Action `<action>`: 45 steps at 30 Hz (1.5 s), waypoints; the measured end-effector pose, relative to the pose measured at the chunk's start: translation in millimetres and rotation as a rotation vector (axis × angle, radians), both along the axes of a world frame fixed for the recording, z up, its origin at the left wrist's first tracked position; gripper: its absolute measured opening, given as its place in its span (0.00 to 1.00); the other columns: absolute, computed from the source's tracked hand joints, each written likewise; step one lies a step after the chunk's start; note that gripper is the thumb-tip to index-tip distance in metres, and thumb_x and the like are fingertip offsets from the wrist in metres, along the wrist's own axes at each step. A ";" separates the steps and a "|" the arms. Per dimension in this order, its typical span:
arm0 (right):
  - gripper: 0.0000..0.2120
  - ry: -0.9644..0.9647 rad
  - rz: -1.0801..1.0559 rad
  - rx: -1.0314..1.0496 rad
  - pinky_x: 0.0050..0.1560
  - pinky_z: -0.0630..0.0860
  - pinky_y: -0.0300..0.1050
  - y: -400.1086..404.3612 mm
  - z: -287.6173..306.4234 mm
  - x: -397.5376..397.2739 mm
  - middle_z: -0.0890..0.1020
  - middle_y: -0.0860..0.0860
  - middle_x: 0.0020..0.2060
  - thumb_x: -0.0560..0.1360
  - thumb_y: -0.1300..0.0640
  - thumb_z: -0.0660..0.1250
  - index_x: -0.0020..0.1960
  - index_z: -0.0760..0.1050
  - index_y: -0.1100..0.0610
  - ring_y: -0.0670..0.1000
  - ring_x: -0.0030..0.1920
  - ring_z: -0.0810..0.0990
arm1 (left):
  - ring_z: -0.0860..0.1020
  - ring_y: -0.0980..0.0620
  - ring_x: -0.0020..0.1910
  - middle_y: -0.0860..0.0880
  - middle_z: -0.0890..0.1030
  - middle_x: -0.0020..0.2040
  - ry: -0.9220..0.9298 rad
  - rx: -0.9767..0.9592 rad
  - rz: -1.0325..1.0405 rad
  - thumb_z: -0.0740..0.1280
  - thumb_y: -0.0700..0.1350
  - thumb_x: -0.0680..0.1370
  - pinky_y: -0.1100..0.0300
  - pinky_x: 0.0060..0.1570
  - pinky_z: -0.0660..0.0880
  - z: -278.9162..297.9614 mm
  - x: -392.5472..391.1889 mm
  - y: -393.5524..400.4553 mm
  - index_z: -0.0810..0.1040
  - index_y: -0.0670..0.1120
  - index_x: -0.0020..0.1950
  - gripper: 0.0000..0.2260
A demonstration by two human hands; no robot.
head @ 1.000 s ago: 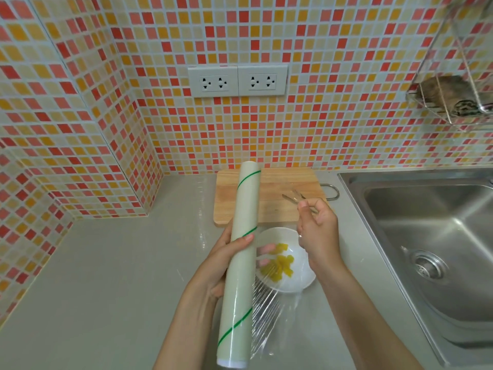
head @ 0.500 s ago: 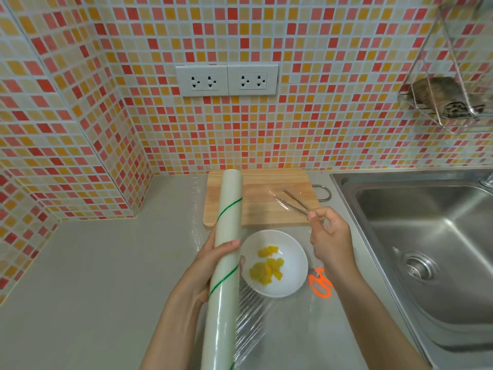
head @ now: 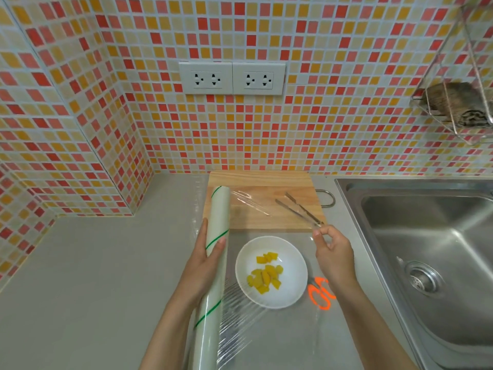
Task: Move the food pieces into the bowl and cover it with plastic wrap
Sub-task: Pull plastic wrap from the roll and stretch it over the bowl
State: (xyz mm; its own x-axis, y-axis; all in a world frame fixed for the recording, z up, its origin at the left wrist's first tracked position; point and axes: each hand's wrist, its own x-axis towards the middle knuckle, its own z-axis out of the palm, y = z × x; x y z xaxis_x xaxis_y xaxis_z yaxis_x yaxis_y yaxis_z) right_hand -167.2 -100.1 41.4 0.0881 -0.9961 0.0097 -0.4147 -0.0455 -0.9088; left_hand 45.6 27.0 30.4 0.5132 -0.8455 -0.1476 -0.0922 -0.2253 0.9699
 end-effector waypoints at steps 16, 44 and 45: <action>0.07 0.127 -0.027 0.066 0.39 0.66 0.45 -8.6 -52.0 8.9 0.79 0.57 0.37 0.77 0.62 0.61 0.43 0.75 0.63 0.57 0.40 0.75 | 0.77 0.41 0.57 0.42 0.78 0.59 -0.365 0.242 0.123 0.59 0.57 0.78 0.56 0.52 0.71 -44.1 -9.4 -8.5 0.46 0.62 0.76 0.30; 0.10 0.387 0.152 -0.143 0.47 0.76 0.51 -22.4 -50.7 5.1 0.78 0.55 0.46 0.73 0.63 0.63 0.53 0.72 0.57 0.57 0.48 0.78 | 0.77 0.39 0.53 0.44 0.73 0.56 -0.501 0.403 0.217 0.55 0.61 0.77 0.55 0.43 0.66 -42.6 -30.3 -13.8 0.36 0.59 0.75 0.34; 0.11 0.303 0.156 -0.187 0.52 0.75 0.49 -24.1 -44.2 5.7 0.78 0.54 0.51 0.74 0.63 0.63 0.56 0.73 0.57 0.55 0.53 0.77 | 0.77 0.39 0.53 0.43 0.74 0.58 -0.495 0.398 0.222 0.55 0.61 0.77 0.54 0.43 0.66 -42.2 -30.1 -13.7 0.35 0.59 0.75 0.35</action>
State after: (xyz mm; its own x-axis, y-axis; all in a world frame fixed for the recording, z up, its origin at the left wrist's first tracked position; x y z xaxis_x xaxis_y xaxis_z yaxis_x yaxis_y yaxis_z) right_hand -161.4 -124.2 -2.8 0.2652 -0.9539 0.1406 -0.6378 -0.2829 -0.7163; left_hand 15.5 13.3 -11.8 0.7559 -0.6420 -0.1281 -0.4152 -0.6215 0.6643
